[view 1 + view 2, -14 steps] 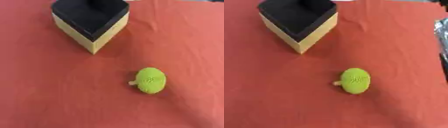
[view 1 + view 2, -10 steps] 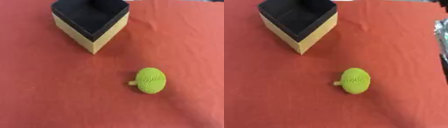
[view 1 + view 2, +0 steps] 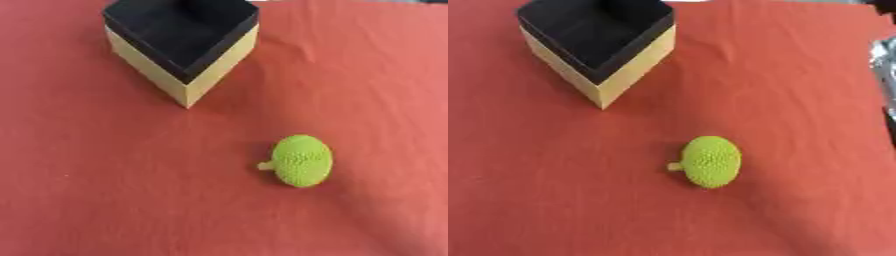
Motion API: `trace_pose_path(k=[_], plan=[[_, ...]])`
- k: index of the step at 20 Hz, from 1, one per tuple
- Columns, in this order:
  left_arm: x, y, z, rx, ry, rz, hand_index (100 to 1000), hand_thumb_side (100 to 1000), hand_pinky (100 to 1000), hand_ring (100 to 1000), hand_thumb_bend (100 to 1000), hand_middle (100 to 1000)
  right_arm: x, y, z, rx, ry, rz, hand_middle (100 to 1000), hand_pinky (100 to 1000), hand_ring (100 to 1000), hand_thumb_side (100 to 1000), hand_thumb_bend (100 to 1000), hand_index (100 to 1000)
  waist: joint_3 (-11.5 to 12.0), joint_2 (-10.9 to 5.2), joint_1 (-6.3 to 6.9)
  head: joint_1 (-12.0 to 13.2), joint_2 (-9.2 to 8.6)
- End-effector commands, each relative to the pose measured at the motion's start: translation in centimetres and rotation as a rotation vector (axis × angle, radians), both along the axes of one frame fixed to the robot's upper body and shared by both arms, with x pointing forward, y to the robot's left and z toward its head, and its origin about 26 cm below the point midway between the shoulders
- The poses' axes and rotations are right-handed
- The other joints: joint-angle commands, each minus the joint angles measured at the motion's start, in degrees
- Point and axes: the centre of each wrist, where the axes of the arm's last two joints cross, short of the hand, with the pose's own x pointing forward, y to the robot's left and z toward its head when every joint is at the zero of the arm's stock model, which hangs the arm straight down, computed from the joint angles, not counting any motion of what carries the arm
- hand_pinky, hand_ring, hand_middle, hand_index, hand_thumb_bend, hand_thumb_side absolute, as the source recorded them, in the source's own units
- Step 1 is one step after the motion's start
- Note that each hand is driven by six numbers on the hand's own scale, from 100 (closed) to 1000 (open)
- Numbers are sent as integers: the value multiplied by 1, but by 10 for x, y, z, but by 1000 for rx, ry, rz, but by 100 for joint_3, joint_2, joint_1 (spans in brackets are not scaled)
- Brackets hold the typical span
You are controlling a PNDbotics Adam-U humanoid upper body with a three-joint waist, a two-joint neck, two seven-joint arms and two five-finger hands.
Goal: Pick up objects on the table and place them in the box.
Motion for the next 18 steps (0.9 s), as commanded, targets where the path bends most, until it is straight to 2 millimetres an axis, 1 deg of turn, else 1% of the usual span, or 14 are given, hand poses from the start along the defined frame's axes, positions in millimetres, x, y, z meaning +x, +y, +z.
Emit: trace_pose_path(k=[1,7,10,13,18], plan=[[-3,1,8,34,-17,4,760,539,755,637,263,630,-7,-1,15,-201,40,-42,736,793,804,834,100,851,-4,-126,13,9,23],[-3,1,9,39,-14,2,760,540,755,637,262,631,-9,3,19,-537,179,-47,820,833,852,866,100,893,17,-135,-6,-23,20],[-3,1,9,41,-11,0,760,540,755,638,261,631,-9,6,20,-665,232,-26,839,839,860,850,100,904,27,-142,-13,-53,21],[-3,0,9,44,-10,-4,760,540,756,638,260,632,-9,10,21,-738,274,4,842,839,860,839,100,906,39,-150,-16,-85,22],[-3,0,9,50,-7,-11,760,540,756,638,259,632,-8,18,20,-810,347,59,843,836,859,815,100,906,67,-160,-18,-123,28]])
